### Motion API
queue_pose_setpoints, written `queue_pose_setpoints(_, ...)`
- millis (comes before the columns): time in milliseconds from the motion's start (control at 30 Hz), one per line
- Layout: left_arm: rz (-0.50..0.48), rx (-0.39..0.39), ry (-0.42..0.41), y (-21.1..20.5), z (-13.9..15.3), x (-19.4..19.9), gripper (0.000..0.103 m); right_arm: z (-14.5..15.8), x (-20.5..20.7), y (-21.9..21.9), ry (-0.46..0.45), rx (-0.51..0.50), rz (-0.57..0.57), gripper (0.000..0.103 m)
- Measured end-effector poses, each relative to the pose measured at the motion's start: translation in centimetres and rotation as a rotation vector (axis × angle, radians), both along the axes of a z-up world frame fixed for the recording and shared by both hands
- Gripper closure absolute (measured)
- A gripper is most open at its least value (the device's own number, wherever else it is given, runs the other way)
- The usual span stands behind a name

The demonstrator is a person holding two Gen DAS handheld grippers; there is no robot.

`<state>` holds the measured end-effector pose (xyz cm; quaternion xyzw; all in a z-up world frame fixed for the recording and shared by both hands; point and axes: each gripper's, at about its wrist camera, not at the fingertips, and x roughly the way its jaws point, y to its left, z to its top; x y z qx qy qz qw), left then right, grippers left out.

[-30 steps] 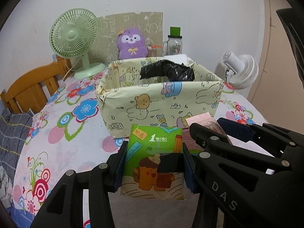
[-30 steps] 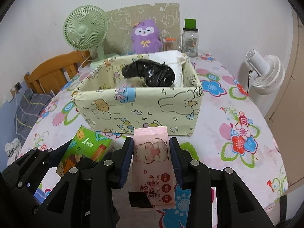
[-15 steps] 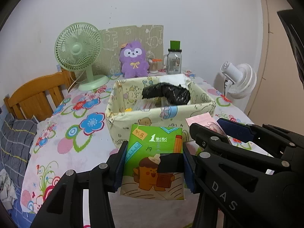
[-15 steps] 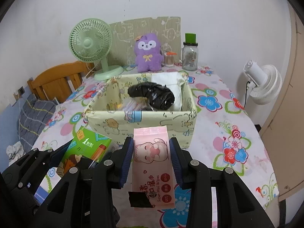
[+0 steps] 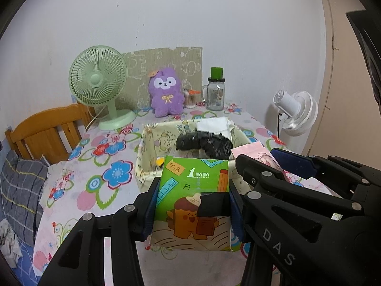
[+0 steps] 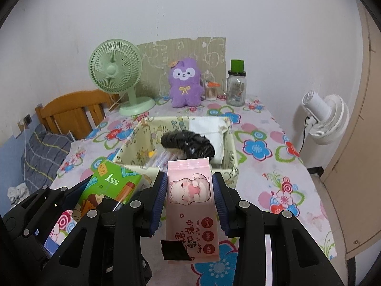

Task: Organize soft objects
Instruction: 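Lift the green packet with the left tool while the right tool lifts the pink packet over the box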

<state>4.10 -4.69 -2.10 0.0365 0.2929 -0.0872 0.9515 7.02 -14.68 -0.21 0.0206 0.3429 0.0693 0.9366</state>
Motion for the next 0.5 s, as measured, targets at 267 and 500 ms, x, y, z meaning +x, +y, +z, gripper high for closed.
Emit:
queue_pose_setpoints(267,0.000,0.003,-0.019,-0.2,1.2,0.8,0.051,1.3,1.0,-0.4,-0.018,0.003,-0.001,0.061)
queue_pose_setpoints(500,0.011,0.003,-0.028,-0.1,2.0,2.1,0.051,2.0,2.4,-0.3,-0.030,0.008,0.009,0.061)
